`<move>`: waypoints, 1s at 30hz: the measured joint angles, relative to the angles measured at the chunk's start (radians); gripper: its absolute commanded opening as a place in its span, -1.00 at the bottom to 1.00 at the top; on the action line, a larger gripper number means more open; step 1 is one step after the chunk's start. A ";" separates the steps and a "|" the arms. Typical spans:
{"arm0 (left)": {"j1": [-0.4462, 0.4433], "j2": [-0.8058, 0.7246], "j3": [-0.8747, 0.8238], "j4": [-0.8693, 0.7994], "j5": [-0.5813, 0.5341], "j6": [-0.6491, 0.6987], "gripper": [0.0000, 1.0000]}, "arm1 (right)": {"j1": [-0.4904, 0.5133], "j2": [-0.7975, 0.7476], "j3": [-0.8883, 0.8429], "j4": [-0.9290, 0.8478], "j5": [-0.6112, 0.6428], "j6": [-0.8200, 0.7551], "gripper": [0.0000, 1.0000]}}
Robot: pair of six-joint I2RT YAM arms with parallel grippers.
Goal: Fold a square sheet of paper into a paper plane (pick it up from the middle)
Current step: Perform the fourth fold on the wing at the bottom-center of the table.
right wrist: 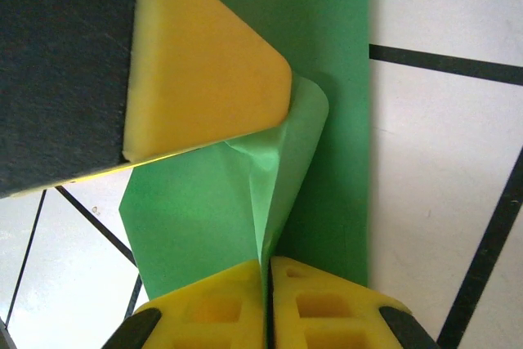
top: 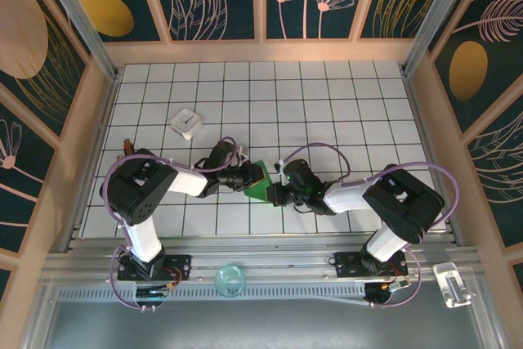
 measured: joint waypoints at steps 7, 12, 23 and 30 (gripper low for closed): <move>0.000 0.005 0.001 0.000 0.006 0.018 -0.58 | 0.004 0.000 0.006 -0.010 0.004 -0.002 -0.78; 0.000 0.002 0.003 -0.001 0.014 0.019 -0.52 | 0.007 -0.001 0.015 -0.030 0.011 -0.005 -0.78; 0.000 -0.122 0.001 -0.030 0.014 0.018 -0.47 | 0.014 -0.001 0.015 -0.030 0.026 -0.004 -0.79; 0.000 -0.124 -0.007 -0.039 0.015 0.018 -0.52 | 0.016 -0.001 0.015 -0.029 0.031 -0.004 -0.79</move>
